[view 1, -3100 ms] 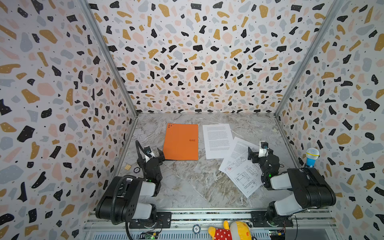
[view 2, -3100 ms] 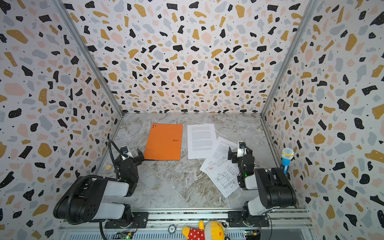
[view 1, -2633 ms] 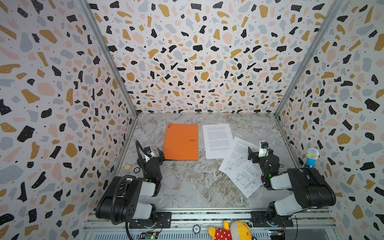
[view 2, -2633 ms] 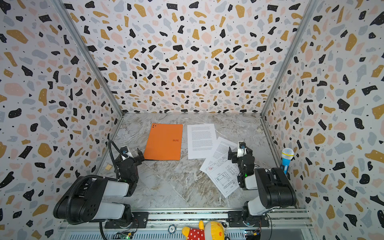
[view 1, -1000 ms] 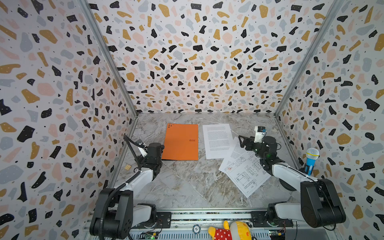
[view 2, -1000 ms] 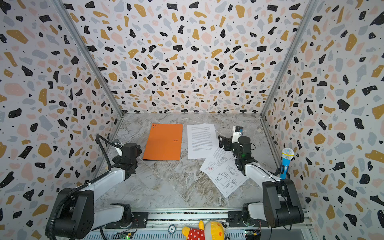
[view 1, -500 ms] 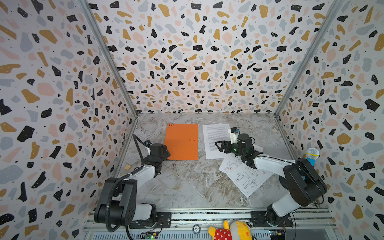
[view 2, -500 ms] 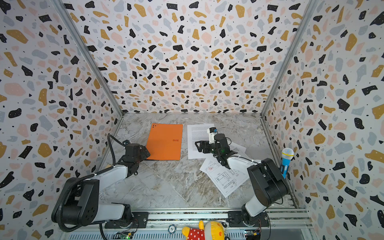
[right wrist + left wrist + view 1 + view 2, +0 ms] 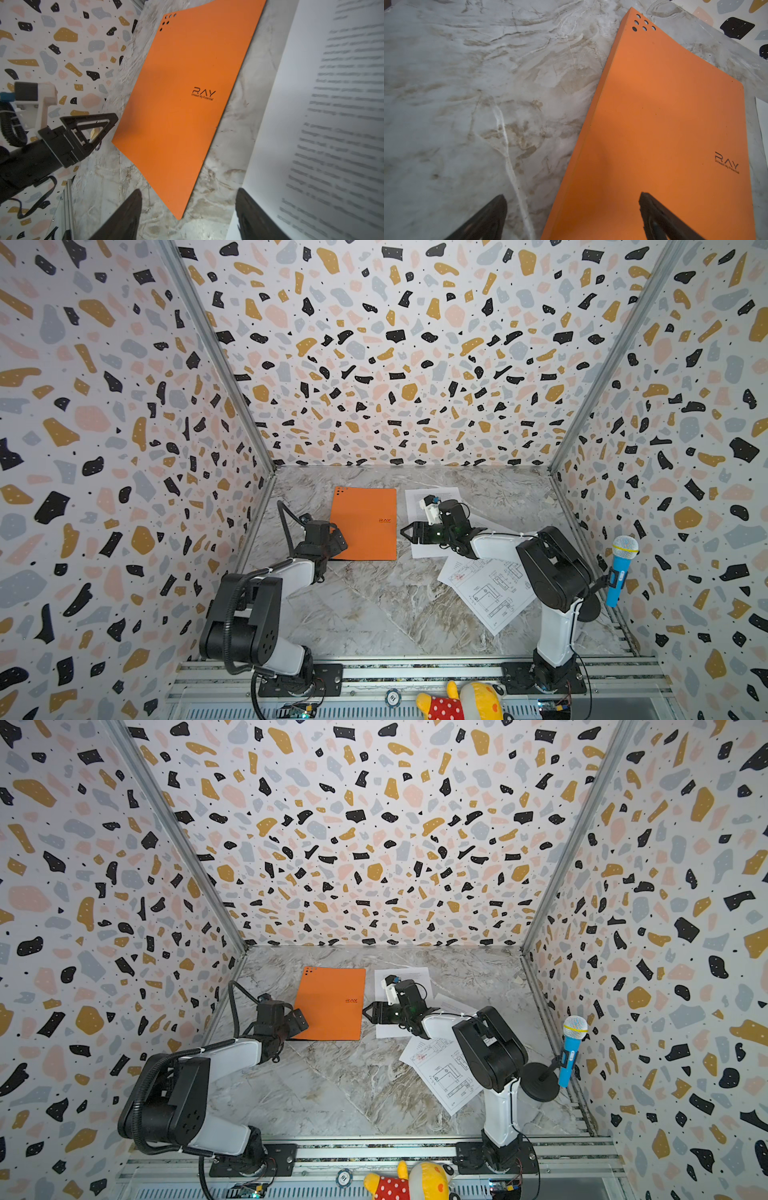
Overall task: Put the files into the folder
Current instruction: 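Move left gripper to orange folder's near edge while right gripper reaches far edge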
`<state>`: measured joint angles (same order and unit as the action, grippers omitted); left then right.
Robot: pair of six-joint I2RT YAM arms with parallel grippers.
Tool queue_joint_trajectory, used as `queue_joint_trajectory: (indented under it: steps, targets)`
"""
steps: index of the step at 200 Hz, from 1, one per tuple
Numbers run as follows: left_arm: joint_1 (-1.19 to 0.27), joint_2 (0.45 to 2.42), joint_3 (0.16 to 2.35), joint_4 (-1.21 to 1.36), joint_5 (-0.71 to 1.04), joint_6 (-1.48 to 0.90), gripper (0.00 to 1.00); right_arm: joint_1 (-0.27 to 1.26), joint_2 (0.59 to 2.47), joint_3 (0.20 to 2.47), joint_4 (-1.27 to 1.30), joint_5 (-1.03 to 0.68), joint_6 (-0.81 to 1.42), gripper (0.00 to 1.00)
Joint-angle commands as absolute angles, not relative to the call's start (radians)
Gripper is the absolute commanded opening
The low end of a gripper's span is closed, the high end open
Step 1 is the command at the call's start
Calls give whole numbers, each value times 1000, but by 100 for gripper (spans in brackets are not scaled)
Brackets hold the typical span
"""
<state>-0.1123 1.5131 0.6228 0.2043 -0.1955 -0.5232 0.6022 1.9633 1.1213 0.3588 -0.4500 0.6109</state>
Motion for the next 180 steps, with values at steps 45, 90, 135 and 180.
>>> queue_joint_trajectory:
  steps: [45, 90, 135, 180]
  targets:
    - [-109, 1568, 656, 279, -133, -493, 97, 625, 2068, 1271, 217, -460, 631, 70]
    - [-114, 1613, 670, 297, -46, -490, 89, 627, 2121, 1325, 190, -477, 639, 70]
    - [-134, 1613, 660, 303, -33, -479, 86, 628, 2138, 1335, 186, -494, 647, 70]
    - [-194, 1613, 651, 309, -28, -477, 85, 627, 2140, 1332, 173, -503, 649, 69]
